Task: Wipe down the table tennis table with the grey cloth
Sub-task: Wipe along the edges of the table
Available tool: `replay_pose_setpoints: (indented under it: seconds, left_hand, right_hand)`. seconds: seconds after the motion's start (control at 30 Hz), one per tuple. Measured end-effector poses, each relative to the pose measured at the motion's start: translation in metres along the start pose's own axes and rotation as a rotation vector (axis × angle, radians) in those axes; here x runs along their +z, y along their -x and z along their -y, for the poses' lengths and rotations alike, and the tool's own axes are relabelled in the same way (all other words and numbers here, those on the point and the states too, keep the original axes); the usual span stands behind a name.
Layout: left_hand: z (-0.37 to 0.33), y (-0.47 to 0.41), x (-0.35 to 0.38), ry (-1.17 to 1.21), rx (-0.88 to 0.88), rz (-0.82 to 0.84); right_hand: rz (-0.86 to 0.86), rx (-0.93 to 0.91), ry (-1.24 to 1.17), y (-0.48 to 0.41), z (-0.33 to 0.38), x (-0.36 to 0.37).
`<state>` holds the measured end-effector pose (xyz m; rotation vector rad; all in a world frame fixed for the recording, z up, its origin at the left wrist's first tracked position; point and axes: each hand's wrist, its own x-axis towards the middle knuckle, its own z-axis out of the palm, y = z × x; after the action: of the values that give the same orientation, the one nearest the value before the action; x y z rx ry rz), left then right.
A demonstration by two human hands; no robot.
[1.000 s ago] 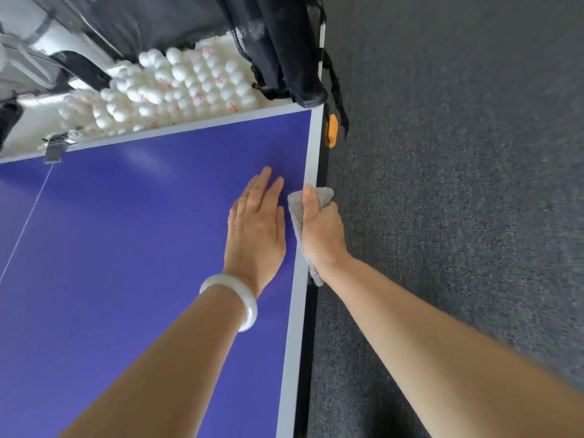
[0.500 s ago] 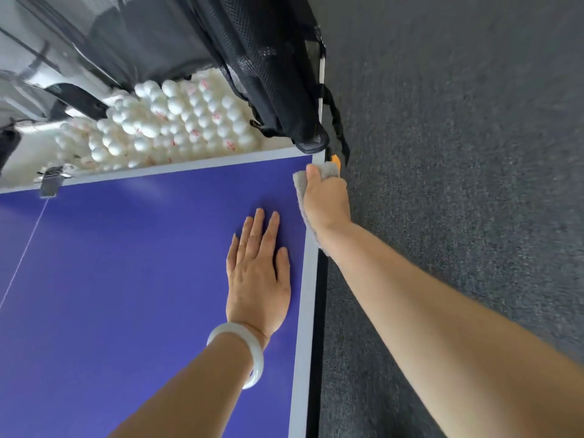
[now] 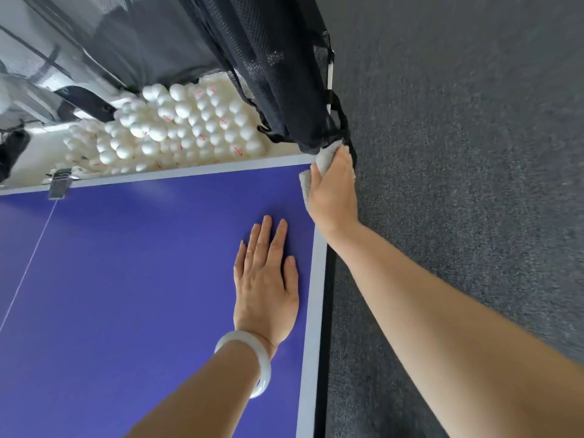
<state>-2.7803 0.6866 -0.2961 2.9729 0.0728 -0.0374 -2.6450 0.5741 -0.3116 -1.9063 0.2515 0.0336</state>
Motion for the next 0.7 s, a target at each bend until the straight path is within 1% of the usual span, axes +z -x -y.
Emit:
replay_pose_setpoints:
  seconds: [0.07,0.13,0.2,0.23,0.3,0.37,0.43,0.47,0.5,0.53,0.6,0.67,0.7]
  left_hand:
    - [-0.001,0.001,0.000,-0.004,0.000,-0.006]
    - [0.000,0.001,0.000,-0.005,-0.001,-0.009]
    - [0.000,0.000,0.000,-0.002,0.002,-0.009]
    - [0.000,0.000,0.000,-0.003,0.003,-0.010]
    - [0.001,-0.001,0.000,-0.007,0.005,-0.003]
    - [0.000,0.000,-0.001,-0.001,0.000,-0.002]
    - [0.000,-0.001,-0.001,0.001,-0.010,0.004]
    - [-0.001,0.000,-0.001,-0.002,-0.012,0.007]
    - [-0.002,0.000,-0.001,-0.005,-0.012,0.007]
    - [-0.002,0.001,-0.002,-0.008,-0.009,0.009]
    - [-0.001,0.000,-0.002,-0.007,-0.011,0.017]
    - [-0.001,0.000,-0.001,0.006,-0.015,0.023]
    - [0.000,0.000,-0.001,0.009,-0.016,0.024]
  right_hand:
    - [-0.005,0.000,-0.094,0.018,-0.003,-0.002]
    - [0.016,0.018,-0.201,0.057,-0.013,0.002]
    - [0.064,0.101,-0.238,0.087,-0.025,0.006]
    - [0.082,0.169,-0.256,0.085,-0.026,0.007]
    - [0.089,0.314,-0.254,0.055,-0.022,0.010]
    - [0.111,0.439,-0.326,0.010,-0.014,0.008]
    - [0.131,0.553,-0.376,-0.013,-0.012,0.010]
    - [0.125,0.544,-0.374,-0.009,-0.013,0.011]
    - [0.105,0.498,-0.371,0.001,-0.016,0.011]
    - [0.078,0.452,-0.361,0.019,-0.020,0.010]
    - [0.040,0.422,-0.357,0.068,-0.032,0.013]
    - [0.051,0.406,-0.395,0.114,-0.038,0.014]
    - [0.070,0.404,-0.392,0.121,-0.040,0.014]
